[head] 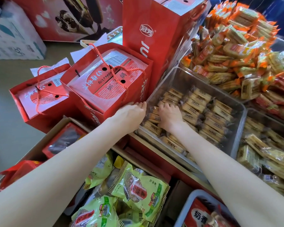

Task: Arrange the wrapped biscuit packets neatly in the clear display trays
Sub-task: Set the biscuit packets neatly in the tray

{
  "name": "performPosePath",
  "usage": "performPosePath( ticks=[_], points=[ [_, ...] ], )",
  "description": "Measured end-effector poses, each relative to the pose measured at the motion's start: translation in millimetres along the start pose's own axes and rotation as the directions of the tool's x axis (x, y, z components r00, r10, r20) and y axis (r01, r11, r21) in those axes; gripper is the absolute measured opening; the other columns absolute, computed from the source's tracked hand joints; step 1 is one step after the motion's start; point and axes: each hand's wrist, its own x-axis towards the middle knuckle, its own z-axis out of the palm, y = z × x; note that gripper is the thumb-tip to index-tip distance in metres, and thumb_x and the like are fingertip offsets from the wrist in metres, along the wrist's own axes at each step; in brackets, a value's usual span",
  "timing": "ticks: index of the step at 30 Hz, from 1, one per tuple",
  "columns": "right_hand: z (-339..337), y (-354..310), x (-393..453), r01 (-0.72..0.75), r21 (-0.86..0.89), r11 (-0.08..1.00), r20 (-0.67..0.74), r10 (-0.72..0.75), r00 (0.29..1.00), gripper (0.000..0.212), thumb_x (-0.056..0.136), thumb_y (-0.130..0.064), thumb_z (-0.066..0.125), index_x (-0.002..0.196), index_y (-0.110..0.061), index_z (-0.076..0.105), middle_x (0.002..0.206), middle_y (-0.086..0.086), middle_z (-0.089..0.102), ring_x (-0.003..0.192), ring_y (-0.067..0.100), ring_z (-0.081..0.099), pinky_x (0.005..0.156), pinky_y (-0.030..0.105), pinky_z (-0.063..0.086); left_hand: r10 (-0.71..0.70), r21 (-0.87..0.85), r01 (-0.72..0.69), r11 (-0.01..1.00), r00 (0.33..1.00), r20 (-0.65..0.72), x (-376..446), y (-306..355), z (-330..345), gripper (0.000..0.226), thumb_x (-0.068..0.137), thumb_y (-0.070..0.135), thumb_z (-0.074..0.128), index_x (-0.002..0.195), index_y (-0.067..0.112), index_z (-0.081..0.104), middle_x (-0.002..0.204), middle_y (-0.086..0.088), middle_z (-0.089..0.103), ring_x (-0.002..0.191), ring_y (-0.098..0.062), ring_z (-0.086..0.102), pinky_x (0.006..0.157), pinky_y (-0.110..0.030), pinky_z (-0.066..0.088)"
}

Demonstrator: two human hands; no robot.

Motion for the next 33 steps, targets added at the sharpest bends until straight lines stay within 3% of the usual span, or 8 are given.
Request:
performPosePath(
  ticks=[4, 8, 13, 16, 20, 23, 28, 33],
  points=[
    [-10.6, 6.1, 7.4, 0.035, 0.159, 0.987, 0.062, -0.045, 0.997, 0.051, 0.082, -0.024, 0.070, 0.124, -0.004, 0.049, 0.120, 0.008, 0.057, 0.111, 0.030, 0.057, 0.093, 0.038, 0.044, -0.001, 0.009, 0.001, 1.000, 1.000, 0.025, 0.3, -0.8, -1.5, 0.062, 0.095, 0.007, 0.036, 0.148, -0.001, 0.005, 0.154, -0.013, 0.024, 0.142, -0.020, 0.025, 0.116, -0.029, 0.016],
    [-4.6, 1.2, 11.8, 0.014, 0.168, 0.986, 0.099, -0.031, 0.995, 0.041, 0.087, -0.022, 0.066, 0.122, -0.005, 0.053, 0.121, 0.009, 0.057, 0.108, 0.028, 0.059, 0.083, 0.036, 0.049, -0.005, 0.045, 0.004, 0.999, 1.000, 0.016, 0.1, 1.7, -5.4, 0.060, 0.096, 0.006, 0.035, 0.148, -0.002, 0.007, 0.152, -0.015, 0.028, 0.140, -0.023, 0.030, 0.114, -0.030, 0.019],
    [-0.1, 13.7, 9.4, 0.006, 0.193, 0.981, 0.121, -0.030, 0.992, 0.053, 0.087, -0.035, 0.064, 0.128, -0.004, 0.053, 0.136, 0.016, 0.039, 0.128, 0.033, 0.035, 0.105, 0.043, 0.036, 0.001, 0.054, -0.003, 0.999, 0.999, 0.039, -3.6, 3.2, -5.5, 0.058, 0.097, 0.007, 0.030, 0.148, -0.001, 0.005, 0.155, -0.015, 0.021, 0.142, -0.024, 0.023, 0.116, -0.031, 0.016],
    [-8.7, 26.1, 19.2, -0.077, 0.323, 0.943, -0.020, 0.088, 0.996, 0.036, 0.092, -0.017, 0.058, 0.124, -0.001, 0.054, 0.132, 0.020, 0.044, 0.125, 0.036, 0.042, 0.102, 0.043, 0.040, -0.003, 0.040, 0.001, 0.999, 0.999, 0.037, -3.8, 2.1, -6.3, 0.057, 0.097, 0.007, 0.031, 0.148, -0.001, 0.007, 0.154, -0.015, 0.024, 0.141, -0.024, 0.027, 0.116, -0.032, 0.019],
    [-6.9, 27.1, 36.6, -0.074, 0.270, 0.960, -0.009, 0.079, 0.997, 0.029, 0.092, 0.002, 0.047, 0.118, 0.001, 0.060, 0.122, 0.020, 0.056, 0.114, 0.037, 0.054, 0.093, 0.041, 0.049, -0.011, 0.052, 0.009, 0.999, 0.999, 0.041, -4.1, 2.4, -7.4, 0.057, 0.097, 0.008, 0.032, 0.148, -0.001, 0.007, 0.154, -0.016, 0.024, 0.141, -0.025, 0.026, 0.116, -0.033, 0.019],
    [-5.1, 28.5, 48.4, -0.085, 0.263, 0.961, 0.010, 0.085, 0.996, 0.033, 0.090, 0.000, 0.052, 0.123, 0.001, 0.057, 0.127, 0.023, 0.050, 0.117, 0.040, 0.050, 0.097, 0.045, 0.046, -0.005, 0.032, 0.003, 0.999, 0.998, 0.064, -6.0, 4.5, -4.0, 0.057, 0.098, 0.008, 0.028, 0.148, -0.001, 0.002, 0.156, -0.016, 0.014, 0.145, -0.026, 0.014, 0.118, -0.034, 0.013],
    [1.7, 33.9, 55.3, -0.083, 0.246, 0.966, 0.031, 0.078, 0.996, 0.053, 0.085, -0.010, 0.066, 0.133, 0.001, 0.045, 0.132, 0.024, 0.045, 0.120, 0.041, 0.044, 0.099, 0.044, 0.042, 0.000, -0.109, 0.011, 0.994, 0.995, 0.095, -3.9, -2.7, -0.4, 0.067, 0.101, 0.035, 0.033, 0.149, 0.003, -0.001, 0.158, -0.012, 0.006, 0.146, -0.022, 0.003, 0.119, -0.033, 0.006],
    [2.0, 39.1, 55.6, -0.077, 0.288, 0.954, 0.028, 0.072, 0.997, 0.053, 0.075, -0.014, 0.075, 0.121, -0.001, 0.051, 0.121, 0.020, 0.055, 0.113, 0.037, 0.050, 0.091, 0.041, 0.044, 0.040, -0.131, -0.025, 0.991, 0.993, 0.111, -7.1, -3.8, -0.4, 0.090, 0.091, 0.059, 0.038, 0.149, 0.001, -0.002, 0.158, -0.014, 0.006, 0.146, -0.023, 0.004, 0.119, -0.034, 0.009]
  ],
)
